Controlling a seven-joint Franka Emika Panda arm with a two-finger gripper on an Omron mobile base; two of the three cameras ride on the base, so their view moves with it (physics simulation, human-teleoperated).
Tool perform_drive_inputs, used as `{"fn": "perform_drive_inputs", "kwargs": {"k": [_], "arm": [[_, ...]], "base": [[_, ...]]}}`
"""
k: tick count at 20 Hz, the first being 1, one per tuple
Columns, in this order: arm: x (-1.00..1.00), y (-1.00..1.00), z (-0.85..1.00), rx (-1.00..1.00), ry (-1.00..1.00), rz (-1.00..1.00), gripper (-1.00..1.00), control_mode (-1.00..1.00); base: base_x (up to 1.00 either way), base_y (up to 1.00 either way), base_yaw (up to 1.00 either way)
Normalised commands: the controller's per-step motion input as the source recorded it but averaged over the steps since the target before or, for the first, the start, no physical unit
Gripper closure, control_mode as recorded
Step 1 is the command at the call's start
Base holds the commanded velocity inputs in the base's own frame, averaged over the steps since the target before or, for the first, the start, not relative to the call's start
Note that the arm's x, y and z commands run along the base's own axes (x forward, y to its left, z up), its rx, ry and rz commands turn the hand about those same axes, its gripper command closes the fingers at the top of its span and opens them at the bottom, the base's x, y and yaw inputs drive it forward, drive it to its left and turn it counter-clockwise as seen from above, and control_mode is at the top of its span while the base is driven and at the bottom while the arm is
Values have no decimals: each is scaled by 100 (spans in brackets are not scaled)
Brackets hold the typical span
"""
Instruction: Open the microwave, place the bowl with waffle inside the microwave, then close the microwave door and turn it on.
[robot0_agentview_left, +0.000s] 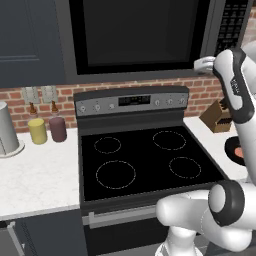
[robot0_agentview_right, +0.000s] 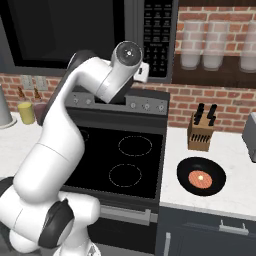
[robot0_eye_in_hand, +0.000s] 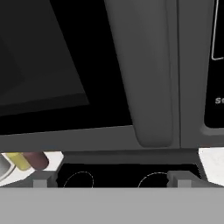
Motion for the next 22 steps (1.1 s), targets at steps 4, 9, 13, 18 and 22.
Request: {"fn": "perform_drive_inputs", "kwargs": {"k": [4, 9, 13, 18, 22], "arm": [[1, -14, 27, 1, 0, 0, -100, -100], [3, -7, 24, 0, 0, 0, -100, -100], [8, -4, 15, 0, 0, 0, -100, -100], [13, -6, 9, 1, 0, 0, -100, -100], [18, -8, 2, 0, 0, 0, -100, -100]], "base": [[0, 0, 0], [0, 0, 0], [0, 0, 0], [0, 0, 0], [0, 0, 0]]}}
